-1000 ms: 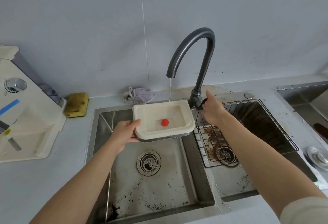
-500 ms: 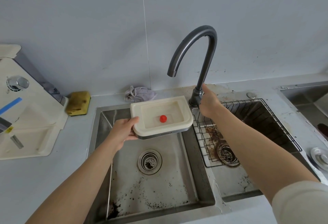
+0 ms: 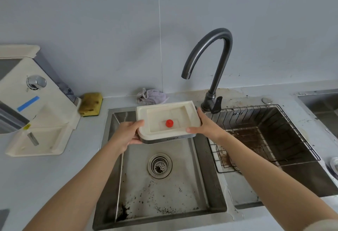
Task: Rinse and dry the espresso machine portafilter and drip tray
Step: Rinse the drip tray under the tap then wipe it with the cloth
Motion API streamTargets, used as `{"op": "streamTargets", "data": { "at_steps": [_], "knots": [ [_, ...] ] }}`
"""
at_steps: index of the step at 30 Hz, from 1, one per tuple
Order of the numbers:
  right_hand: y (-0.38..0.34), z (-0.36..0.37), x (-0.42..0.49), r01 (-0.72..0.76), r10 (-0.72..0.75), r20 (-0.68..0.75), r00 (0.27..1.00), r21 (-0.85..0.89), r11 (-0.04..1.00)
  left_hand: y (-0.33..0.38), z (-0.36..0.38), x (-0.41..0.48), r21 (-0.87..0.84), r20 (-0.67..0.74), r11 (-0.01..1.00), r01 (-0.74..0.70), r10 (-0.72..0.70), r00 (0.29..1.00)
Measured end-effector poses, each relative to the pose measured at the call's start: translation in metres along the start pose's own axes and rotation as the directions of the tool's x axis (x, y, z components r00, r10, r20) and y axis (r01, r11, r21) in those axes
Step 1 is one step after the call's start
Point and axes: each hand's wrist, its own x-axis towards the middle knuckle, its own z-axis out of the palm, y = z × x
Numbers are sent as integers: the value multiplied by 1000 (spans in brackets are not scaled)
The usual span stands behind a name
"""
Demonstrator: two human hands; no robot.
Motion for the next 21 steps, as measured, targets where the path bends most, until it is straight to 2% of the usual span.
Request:
{"op": "streamTargets", "data": {
  "at_steps": [5,8,12,18,21],
  "knots": [
    [-1,19,-7,86,-86,12,996,-4,996,2,-13,-11,28,-5,998,64,-63,998],
    [5,27,-9,69,-69,1,998,-38,997,1,-17,-18,35,-27,998,47,-46,999],
    [15,37,-12,15,-15,7,1000,2,1000,-2,-22,-27,76,-61,997,-15,19,998],
    [24,41,-16,-82,81,40,996,24,996,-8,-27,-40,259,87,959,-113,93,992],
    [27,41,-15,-131,130,46,990,22,991,-10,-30,-45,354,148,926,-131,82,986]
  ]
}}
